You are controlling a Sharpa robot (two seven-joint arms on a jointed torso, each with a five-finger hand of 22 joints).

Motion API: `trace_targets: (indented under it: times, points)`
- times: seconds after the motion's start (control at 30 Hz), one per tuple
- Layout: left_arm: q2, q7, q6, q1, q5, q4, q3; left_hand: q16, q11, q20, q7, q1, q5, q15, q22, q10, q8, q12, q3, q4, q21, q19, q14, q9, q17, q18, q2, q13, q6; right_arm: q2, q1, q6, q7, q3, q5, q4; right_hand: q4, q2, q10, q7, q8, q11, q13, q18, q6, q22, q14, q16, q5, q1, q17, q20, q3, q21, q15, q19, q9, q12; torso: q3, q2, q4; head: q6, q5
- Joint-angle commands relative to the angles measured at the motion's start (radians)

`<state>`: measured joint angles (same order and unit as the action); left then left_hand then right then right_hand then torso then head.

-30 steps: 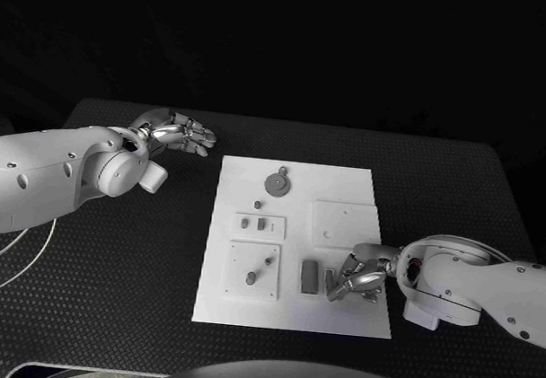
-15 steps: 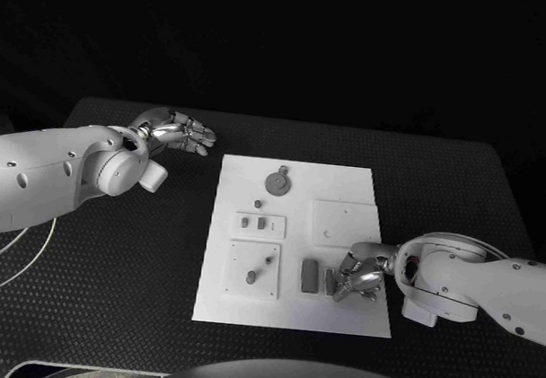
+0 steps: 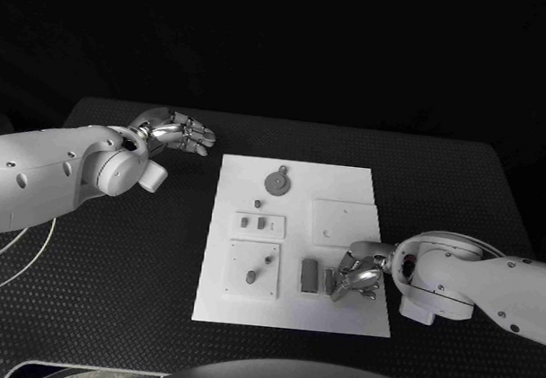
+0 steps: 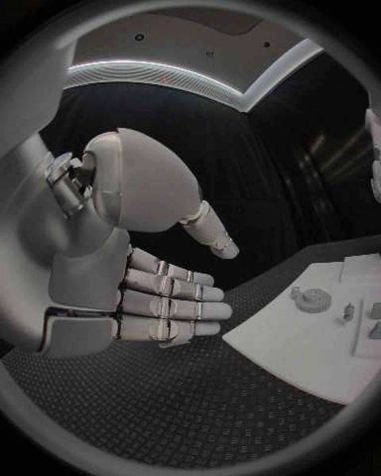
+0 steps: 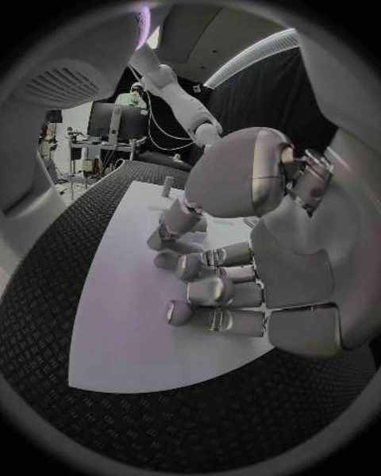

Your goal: Assemble the parts on the task board

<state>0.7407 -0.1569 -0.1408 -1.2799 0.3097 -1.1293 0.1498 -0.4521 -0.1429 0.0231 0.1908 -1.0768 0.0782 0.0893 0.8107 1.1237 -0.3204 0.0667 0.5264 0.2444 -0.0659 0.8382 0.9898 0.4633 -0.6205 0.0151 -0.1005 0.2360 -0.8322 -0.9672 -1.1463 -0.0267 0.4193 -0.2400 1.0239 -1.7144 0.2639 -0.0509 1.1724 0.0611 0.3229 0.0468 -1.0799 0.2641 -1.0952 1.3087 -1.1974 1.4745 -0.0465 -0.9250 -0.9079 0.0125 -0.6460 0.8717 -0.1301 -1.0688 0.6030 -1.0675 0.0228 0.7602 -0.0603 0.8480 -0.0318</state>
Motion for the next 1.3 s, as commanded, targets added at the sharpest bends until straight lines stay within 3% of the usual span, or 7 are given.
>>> trace_targets:
  times: [0.03, 0.3, 0.67, 0.83, 0.93, 1.13, 1.3]
  points:
    - [-0.001, -0.005, 0.011, -0.001, -0.005, -0.003, -0.001, 0.007, 0.0, 0.003, -0.001, 0.007, -0.005, 0.002, -0.001, -0.006, -0.003, 0.005, -0.001, -0.006, -0.003, -0.006, 0.005, -0.001, -0.002, -0.015, -0.002, -0.001, 0.008, 0.007, 0.002, 0.027, 0.053, 0.0, 0.018, 0.012, 0.016, 0.018, 0.009, 0.001, 0.004, -0.001, -0.001, -0.002, -0.009, 0.015, -0.009, 0.003, -0.004, 0.001, -0.003, -0.004, -0.004, 0.004, 0.001, -0.006, 0.001, -0.004, 0.0004, 0.0, 0.0002, 0.001, 0.0]
    - [-0.001, -0.003, 0.011, -0.001, -0.005, -0.006, 0.0, 0.008, 0.0, 0.003, -0.001, 0.007, -0.005, 0.002, -0.001, -0.005, -0.004, 0.006, -0.001, -0.006, -0.003, -0.006, 0.005, -0.001, -0.002, -0.015, -0.002, -0.001, 0.007, 0.025, 0.002, 0.024, 0.077, -0.001, 0.052, 0.024, 0.03, 0.029, 0.019, -0.004, 0.01, 0.005, -0.004, -0.002, -0.018, 0.017, -0.03, 0.01, -0.004, -0.026, -0.027, -0.012, -0.005, 0.01, -0.004, -0.011, 0.003, -0.01, -0.0007, 0.0, 0.0001, 0.002, -0.001]
    - [0.0, 0.002, 0.016, -0.001, -0.005, -0.008, 0.0, 0.008, 0.001, 0.003, -0.002, 0.006, -0.005, 0.002, -0.001, -0.005, -0.004, 0.006, -0.001, -0.006, -0.003, -0.006, 0.005, -0.001, -0.003, -0.015, -0.002, -0.001, 0.006, 0.032, 0.005, -0.009, 0.076, -0.001, 0.035, 0.029, 0.03, 0.021, 0.023, -0.006, 0.013, 0.006, -0.006, -0.002, -0.02, 0.018, -0.036, 0.012, -0.004, -0.04, -0.032, -0.015, 0.0, 0.013, -0.007, -0.012, 0.004, -0.012, -0.0008, 0.0, 0.0003, 0.001, -0.001]
    - [0.0, 0.003, 0.016, -0.001, -0.005, -0.006, 0.0, 0.009, 0.001, 0.003, -0.002, 0.006, -0.005, 0.002, -0.001, -0.004, -0.004, 0.006, -0.001, -0.006, -0.003, -0.006, 0.005, -0.001, -0.003, -0.015, -0.002, -0.001, 0.006, 0.027, 0.005, -0.039, 0.032, 0.0, -0.004, 0.026, 0.027, -0.037, 0.01, 0.0, 0.004, 0.0, -0.004, -0.002, -0.004, 0.017, -0.005, -0.001, -0.004, -0.039, 0.008, -0.01, 0.014, 0.007, -0.003, 0.002, 0.0, -0.004, -0.0012, 0.0, 0.0004, 0.0, -0.001]
    - [0.0, 0.003, 0.016, -0.001, -0.005, -0.006, 0.0, 0.009, 0.001, 0.003, -0.002, 0.006, -0.005, 0.002, -0.002, -0.004, -0.004, 0.006, -0.001, -0.006, -0.003, -0.006, 0.005, -0.001, -0.004, -0.015, -0.002, -0.001, 0.006, 0.024, 0.005, -0.043, 0.014, 0.0, -0.015, 0.025, 0.022, -0.078, -0.007, 0.012, -0.012, -0.011, -0.002, -0.002, 0.022, 0.014, 0.008, -0.009, -0.004, -0.024, 0.01, -0.003, 0.02, 0.0, -0.001, 0.012, -0.008, 0.006, -0.0013, 0.0, 0.0005, 0.0, 0.0]
    - [0.001, 0.004, 0.014, -0.001, -0.005, -0.005, 0.001, 0.01, 0.001, 0.003, -0.002, 0.005, -0.005, 0.002, -0.002, -0.004, -0.004, 0.006, -0.001, -0.005, -0.003, -0.006, 0.005, -0.002, -0.004, -0.015, -0.003, -0.001, 0.006, 0.014, 0.005, -0.032, -0.004, 0.0, -0.022, 0.021, -0.02, -0.154, -0.032, 0.028, -0.029, -0.026, -0.003, -0.002, 0.051, 0.01, 0.029, -0.018, -0.004, -0.001, 0.01, 0.009, -0.002, -0.012, 0.01, 0.022, -0.017, 0.013, -0.0016, 0.0, -0.0001, 0.0, 0.0]
    - [0.0, 0.004, 0.016, -0.001, -0.005, -0.006, 0.001, 0.01, 0.001, 0.003, -0.002, 0.005, -0.005, 0.002, -0.002, -0.004, -0.004, 0.006, -0.001, -0.005, -0.003, -0.007, 0.005, -0.002, -0.004, -0.015, -0.003, -0.001, 0.006, 0.008, 0.005, -0.028, -0.001, 0.0, -0.022, 0.019, -0.055, -0.179, -0.036, 0.029, -0.028, -0.027, -0.005, -0.002, 0.053, 0.011, 0.031, -0.016, -0.004, 0.009, 0.009, 0.011, -0.014, -0.013, 0.012, 0.022, -0.018, 0.01, -0.0009, 0.0, 0.0004, 0.001, -0.001]
